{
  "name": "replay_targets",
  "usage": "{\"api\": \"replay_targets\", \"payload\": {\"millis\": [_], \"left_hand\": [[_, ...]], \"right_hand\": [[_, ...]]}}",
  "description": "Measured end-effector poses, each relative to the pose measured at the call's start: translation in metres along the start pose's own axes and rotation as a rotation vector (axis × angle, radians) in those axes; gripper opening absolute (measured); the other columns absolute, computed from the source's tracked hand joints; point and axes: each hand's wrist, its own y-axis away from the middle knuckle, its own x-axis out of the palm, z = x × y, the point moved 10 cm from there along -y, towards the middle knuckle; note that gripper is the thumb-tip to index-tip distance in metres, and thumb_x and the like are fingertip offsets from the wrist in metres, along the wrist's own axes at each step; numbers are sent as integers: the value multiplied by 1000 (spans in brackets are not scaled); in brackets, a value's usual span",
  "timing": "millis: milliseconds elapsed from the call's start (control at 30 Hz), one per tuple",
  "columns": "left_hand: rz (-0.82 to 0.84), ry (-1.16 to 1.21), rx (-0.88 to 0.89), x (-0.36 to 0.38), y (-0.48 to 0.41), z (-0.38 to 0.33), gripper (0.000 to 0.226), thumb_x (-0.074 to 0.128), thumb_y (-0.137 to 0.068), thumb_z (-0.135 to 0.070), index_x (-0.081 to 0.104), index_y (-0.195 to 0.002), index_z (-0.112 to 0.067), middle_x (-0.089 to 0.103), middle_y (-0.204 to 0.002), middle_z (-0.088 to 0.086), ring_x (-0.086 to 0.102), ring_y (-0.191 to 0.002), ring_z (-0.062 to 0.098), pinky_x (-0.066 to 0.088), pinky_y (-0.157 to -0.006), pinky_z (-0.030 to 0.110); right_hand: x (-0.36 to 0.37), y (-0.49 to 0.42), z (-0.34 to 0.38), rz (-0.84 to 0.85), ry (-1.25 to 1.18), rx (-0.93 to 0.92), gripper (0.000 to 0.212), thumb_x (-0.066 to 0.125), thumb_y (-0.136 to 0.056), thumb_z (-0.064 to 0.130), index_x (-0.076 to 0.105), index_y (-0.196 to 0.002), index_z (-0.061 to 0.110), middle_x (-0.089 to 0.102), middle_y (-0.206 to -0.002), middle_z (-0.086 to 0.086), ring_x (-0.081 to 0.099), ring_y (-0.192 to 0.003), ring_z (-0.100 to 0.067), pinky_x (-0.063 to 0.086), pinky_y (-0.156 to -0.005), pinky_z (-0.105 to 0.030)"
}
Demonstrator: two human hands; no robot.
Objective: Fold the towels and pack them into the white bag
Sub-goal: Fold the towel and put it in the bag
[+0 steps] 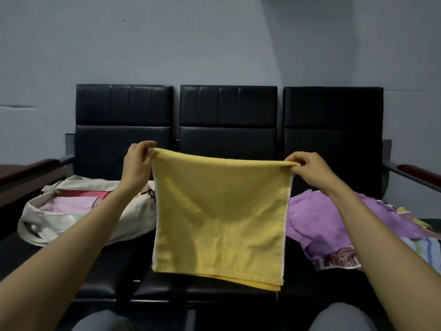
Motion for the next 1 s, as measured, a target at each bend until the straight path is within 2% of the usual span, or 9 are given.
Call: {"api": "replay_targets", "payload": {"millis": [167, 267, 400, 533, 700, 767, 867, 900, 1000], "left_hand": [[-234, -47, 223, -59, 11, -57, 22, 46, -100, -12, 60, -113, -1, 44, -119, 18, 43, -99, 15, 39, -86, 18], [-221, -41, 266, -73, 1, -75, 25, 46, -100, -16, 59, -116, -1, 52, -114, 15, 49, -97, 17, 42, -81, 21], [-97, -10, 155, -58, -23, -62, 28, 44, -101, -23, 56, -120, -6, 56, -108, 12, 58, -86, 22, 52, -66, 29], [133, 63, -224, 9, -45, 2, 23, 44, -101, -13, 53, -118, 0, 59, -103, 15, 65, -69, 22, 54, -47, 19], [319, -1, -528, 109, -16, 107, 19, 43, -99, -6, 53, -112, 4, 64, -97, 23, 68, -78, 30, 59, -73, 40], [309, -57, -541, 130, -2, 137, 13, 49, -96, -6, 57, -104, 2, 65, -93, 22, 61, -67, 22, 54, -62, 37], [298, -162, -500, 140, 16, 162, 16, 52, -92, -14, 63, -95, -3, 67, -90, 23, 53, -57, 17, 39, -45, 28], [295, -134, -498, 140, 25, 163, 17, 50, -91, -17, 63, -93, -6, 67, -85, 21, 56, -58, 20, 42, -45, 28], [360, -167, -417, 134, 56, 157, 11, 51, -91, -19, 59, -88, -12, 65, -81, 10, 60, -72, 25, 46, -63, 34]], "right_hand": [[-37, 21, 38, -47, -651, -81, 11, 61, -89, 9, 62, -84, 19, 51, -55, 10, 38, -42, -2, 30, -40, -13], [-54, 20, 59, -49, -807, -130, 6, 62, -84, 20, 62, -85, 14, 45, -51, 8, 27, -34, -2, 22, -32, -13], [-53, -3, 49, -98, -681, -37, 14, 63, -89, 24, 66, -96, 12, 46, -56, 4, 33, -34, -4, 25, -32, -15], [-12, -42, -2, -62, -451, 142, 11, 59, -96, 19, 62, -97, 9, 55, -70, -9, 56, -37, -6, 41, -34, -16], [67, -62, -110, 31, -410, 402, 9, 55, -98, 16, 57, -93, 10, 62, -85, -13, 69, -56, -16, 55, -48, -23], [92, -58, -140, 36, -390, 431, 15, 53, -98, 12, 56, -83, 10, 60, -79, -12, 66, -52, -10, 54, -49, -20], [111, -46, -169, 23, -364, 414, 21, 54, -96, 7, 57, -76, 10, 60, -79, -13, 64, -65, -16, 57, -70, -27], [113, -40, -174, 24, -354, 399, 21, 54, -96, 7, 57, -76, 10, 60, -80, -14, 63, -69, -18, 57, -73, -29], [116, -13, -175, 97, -268, 350, 16, 53, -96, 5, 61, -83, 6, 61, -77, -11, 61, -67, -17, 53, -59, -20]]}}
